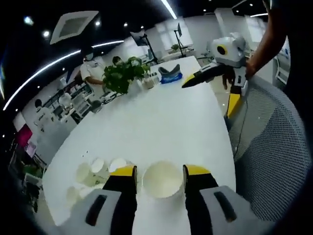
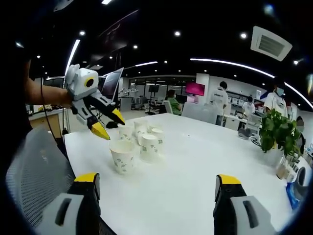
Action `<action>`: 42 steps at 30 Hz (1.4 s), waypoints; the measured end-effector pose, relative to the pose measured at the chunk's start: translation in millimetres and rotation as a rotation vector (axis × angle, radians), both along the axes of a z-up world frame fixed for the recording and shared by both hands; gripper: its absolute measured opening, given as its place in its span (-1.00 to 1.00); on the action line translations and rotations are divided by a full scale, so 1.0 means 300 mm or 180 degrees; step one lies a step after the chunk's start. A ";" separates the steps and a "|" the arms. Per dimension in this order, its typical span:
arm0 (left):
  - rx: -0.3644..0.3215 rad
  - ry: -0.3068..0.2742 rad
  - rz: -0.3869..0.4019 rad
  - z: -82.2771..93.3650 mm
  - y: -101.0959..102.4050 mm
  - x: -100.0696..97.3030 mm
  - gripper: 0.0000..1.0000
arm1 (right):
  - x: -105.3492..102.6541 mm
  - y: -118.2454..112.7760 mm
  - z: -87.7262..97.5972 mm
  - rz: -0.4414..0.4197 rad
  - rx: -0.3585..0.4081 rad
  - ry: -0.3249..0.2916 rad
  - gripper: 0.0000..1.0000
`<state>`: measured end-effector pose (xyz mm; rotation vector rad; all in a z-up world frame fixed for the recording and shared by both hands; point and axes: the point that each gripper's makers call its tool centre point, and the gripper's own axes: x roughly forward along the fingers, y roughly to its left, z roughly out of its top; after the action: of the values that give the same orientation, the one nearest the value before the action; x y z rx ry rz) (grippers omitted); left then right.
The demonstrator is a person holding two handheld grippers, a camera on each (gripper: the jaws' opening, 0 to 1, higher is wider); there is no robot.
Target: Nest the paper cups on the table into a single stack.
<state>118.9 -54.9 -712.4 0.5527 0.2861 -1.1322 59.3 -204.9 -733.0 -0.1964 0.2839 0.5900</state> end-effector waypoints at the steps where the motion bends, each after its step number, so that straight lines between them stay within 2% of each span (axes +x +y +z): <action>1: -0.0173 0.0070 0.0057 0.019 0.004 0.008 -0.21 | 0.000 0.000 0.000 0.0003 -0.0001 -0.0001 0.99; 3: -0.0459 0.0134 0.0138 0.056 0.028 0.030 -0.14 | -0.001 0.001 0.000 0.0005 0.0007 0.0002 0.99; 4: -0.0496 0.0130 0.0189 0.060 0.042 0.042 -0.09 | 0.000 0.002 0.001 0.0007 0.0012 0.0000 0.99; 10: -0.0490 0.0123 0.0530 0.050 0.168 0.138 -0.03 | -0.001 0.000 0.001 0.0001 0.0019 -0.0001 0.99; 15: -0.0661 0.0171 0.0654 0.056 0.223 0.186 0.03 | -0.003 0.003 -0.001 0.0016 0.0000 0.0003 0.99; 21: -0.0520 0.0188 0.0851 0.012 0.286 0.257 0.02 | -0.001 -0.001 0.000 -0.0004 0.0005 0.0001 0.99; 25: -0.0503 0.0269 0.0904 -0.016 0.311 0.289 -0.03 | 0.000 -0.003 0.002 -0.0020 0.0004 -0.0003 0.99; 32: -0.0373 0.0334 0.1019 -0.078 0.345 0.346 -0.34 | 0.001 -0.004 0.000 -0.0022 -0.0043 -0.0015 0.99; 34: -0.0331 0.0359 0.1052 -0.115 0.374 0.383 -0.38 | -0.001 0.002 -0.002 0.0007 -0.0079 -0.0020 0.98; 37: -0.0300 0.0386 0.1071 -0.124 0.366 0.392 -0.45 | 0.002 -0.005 -0.002 -0.0018 -0.0058 -0.0016 0.98; 42: -0.0120 0.0392 0.1051 -0.165 0.371 0.408 -0.61 | 0.001 -0.005 -0.004 -0.0017 -0.0074 -0.0013 0.97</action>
<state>241.3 56.3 -761.9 0.3858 0.4446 -0.8502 59.5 -206.5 -734.2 -0.2190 0.2874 0.5811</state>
